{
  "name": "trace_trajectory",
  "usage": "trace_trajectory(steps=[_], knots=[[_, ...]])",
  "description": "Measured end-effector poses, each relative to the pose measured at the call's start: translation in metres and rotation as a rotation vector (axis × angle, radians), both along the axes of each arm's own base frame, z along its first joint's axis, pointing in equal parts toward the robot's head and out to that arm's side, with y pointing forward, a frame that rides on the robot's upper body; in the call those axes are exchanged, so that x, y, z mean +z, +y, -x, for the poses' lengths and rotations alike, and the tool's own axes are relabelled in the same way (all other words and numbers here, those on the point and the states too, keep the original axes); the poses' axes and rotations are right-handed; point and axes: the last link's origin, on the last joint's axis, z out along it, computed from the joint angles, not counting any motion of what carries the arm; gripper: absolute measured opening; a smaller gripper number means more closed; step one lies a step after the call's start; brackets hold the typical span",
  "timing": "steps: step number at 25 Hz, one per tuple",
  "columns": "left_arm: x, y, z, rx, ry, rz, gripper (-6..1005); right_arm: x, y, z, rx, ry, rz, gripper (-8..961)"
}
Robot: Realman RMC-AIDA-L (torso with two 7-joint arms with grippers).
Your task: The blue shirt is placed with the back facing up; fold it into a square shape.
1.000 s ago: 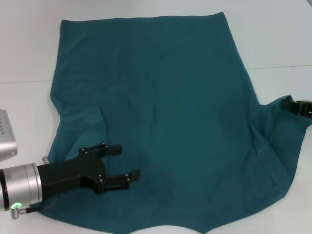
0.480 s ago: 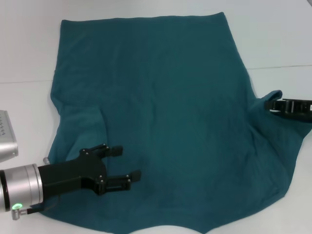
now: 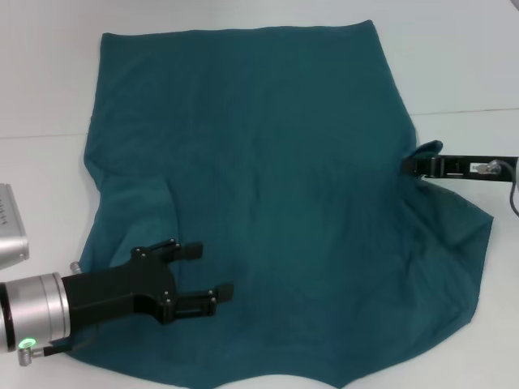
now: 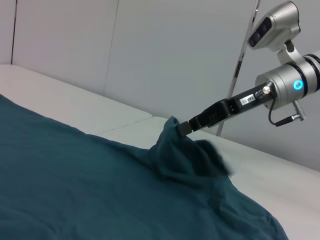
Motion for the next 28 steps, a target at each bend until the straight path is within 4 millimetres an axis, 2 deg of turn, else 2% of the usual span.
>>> trace_trajectory(steps=[12,18,25,28], knots=[[0.0,0.001,0.001,0.007,0.005,-0.006,907,-0.02,0.011,0.013,0.009,-0.004,0.014,96],[0.0,0.002,0.002,0.01,0.009,-0.009,907,-0.036,0.012,0.019,0.007,0.007,0.033,131],[0.0,0.003,0.002,0.013,0.013,-0.015,907,-0.059,0.016,0.033,-0.001,0.145,-0.002,171],[0.0,0.003,0.002,0.013,0.014,-0.015,907,-0.059,0.017,0.034,0.009,0.164,-0.028,311]])
